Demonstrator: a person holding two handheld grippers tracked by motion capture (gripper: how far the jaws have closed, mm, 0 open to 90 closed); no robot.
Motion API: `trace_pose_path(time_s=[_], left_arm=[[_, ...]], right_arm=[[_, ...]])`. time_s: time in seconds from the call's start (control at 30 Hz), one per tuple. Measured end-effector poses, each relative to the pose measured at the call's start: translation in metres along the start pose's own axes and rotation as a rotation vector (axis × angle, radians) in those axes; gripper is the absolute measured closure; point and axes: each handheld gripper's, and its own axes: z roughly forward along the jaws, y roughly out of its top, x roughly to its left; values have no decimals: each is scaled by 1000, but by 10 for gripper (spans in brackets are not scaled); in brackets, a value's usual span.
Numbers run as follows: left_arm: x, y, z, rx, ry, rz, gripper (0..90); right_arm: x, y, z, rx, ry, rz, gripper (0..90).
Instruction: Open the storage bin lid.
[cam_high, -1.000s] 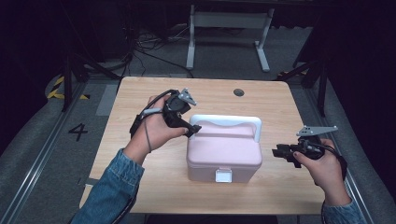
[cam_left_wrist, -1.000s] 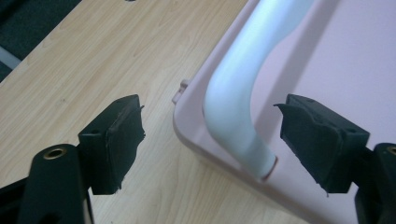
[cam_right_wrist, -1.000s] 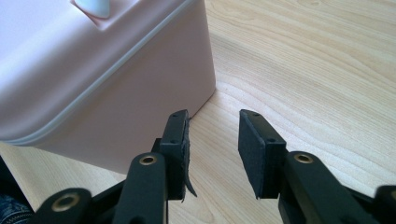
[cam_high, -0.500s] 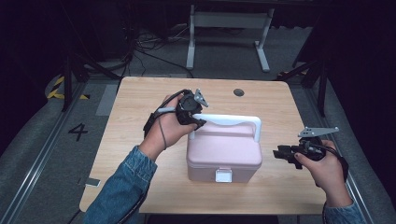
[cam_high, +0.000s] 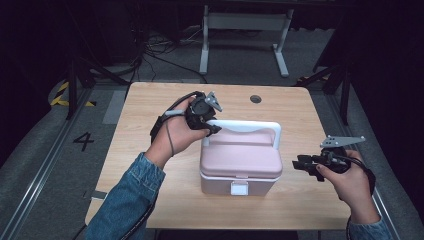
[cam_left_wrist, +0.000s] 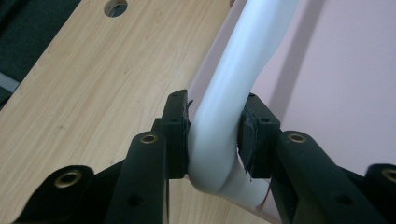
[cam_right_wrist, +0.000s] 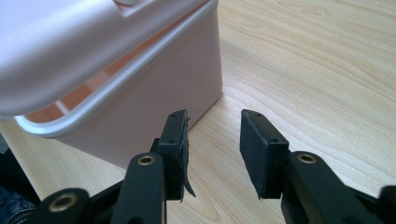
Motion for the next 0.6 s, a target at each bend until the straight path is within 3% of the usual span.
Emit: trace_pose_path(time_s=[0.23,0.4,0.47,0.5,0.53,0.6], left_arm=[[7,1,-6,-41,-36,-31,671],[12,1,-8,-63,-63,-58,670],[14,1,-8,-72,-77,-66,670],[15,1,-8,-74,-81,-71,670],[17,1,-8,-76,-89,-81,670],[18,2,-8,-80,-93,-82,671]], right_arm=[[3,1,-3,-8,-1,-17,655],[6,3,-7,-30,10,-57,719],[10,5,-12,-61,33,-120,762],[10,5,-12,-61,33,-120,762],[12,7,-14,-79,45,-171,776],[13,8,-15,-87,50,-188,784]])
